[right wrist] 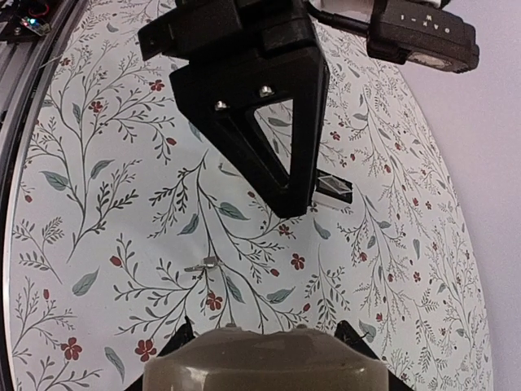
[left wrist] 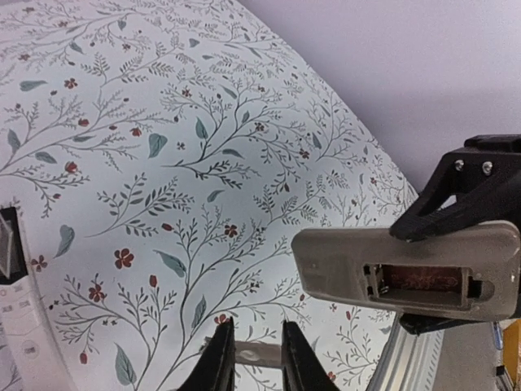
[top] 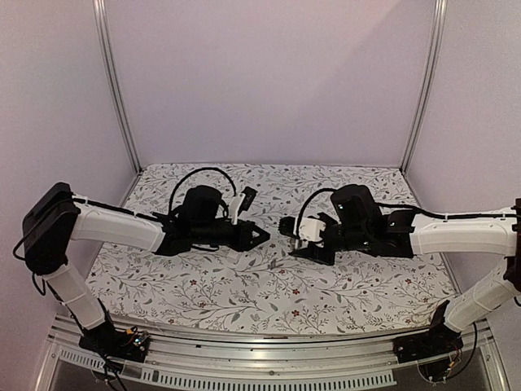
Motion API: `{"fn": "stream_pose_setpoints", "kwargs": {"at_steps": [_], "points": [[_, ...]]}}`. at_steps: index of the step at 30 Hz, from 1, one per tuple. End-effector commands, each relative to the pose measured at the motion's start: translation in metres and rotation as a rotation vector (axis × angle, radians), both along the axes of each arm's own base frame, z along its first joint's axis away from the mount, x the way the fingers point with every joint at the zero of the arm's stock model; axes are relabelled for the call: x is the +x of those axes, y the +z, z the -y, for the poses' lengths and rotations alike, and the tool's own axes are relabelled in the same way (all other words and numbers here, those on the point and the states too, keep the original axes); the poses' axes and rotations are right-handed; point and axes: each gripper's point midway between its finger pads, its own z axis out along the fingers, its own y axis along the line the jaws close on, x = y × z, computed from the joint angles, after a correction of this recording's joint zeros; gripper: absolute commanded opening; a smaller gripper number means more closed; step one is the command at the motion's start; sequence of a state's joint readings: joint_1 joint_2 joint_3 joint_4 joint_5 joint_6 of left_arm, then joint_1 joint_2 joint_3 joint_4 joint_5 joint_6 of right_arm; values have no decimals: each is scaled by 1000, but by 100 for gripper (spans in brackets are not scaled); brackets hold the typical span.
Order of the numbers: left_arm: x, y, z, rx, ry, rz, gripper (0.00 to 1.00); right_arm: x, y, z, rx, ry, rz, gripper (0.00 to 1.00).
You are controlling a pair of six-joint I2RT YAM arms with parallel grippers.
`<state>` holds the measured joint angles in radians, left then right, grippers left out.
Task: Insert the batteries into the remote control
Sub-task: Remove the battery cover from the remote control.
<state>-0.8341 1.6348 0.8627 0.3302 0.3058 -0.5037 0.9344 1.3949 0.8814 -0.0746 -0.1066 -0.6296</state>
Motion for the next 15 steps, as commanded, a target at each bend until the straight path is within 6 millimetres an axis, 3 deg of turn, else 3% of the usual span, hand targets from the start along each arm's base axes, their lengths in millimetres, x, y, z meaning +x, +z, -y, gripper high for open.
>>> {"fn": "stream_pose_setpoints", "kwargs": {"at_steps": [1, 3, 6, 12, 15], "points": [[2, -36, 3, 6, -32, -81, 20, 10, -34, 2, -38, -50, -65, 5], [6, -54, 0, 27, -22, -115, 20, 18, -48, 4, -56, -72, -84, 4], [11, -64, -7, 55, 4, -118, 21, 32, -56, 12, -76, -133, -87, 3], [17, -62, -14, 108, 19, -43, 25, 44, -31, 16, -27, -182, -59, 4], [16, -42, -14, 102, -11, 43, 28, 41, -16, 13, 19, -178, -66, 4]]}}
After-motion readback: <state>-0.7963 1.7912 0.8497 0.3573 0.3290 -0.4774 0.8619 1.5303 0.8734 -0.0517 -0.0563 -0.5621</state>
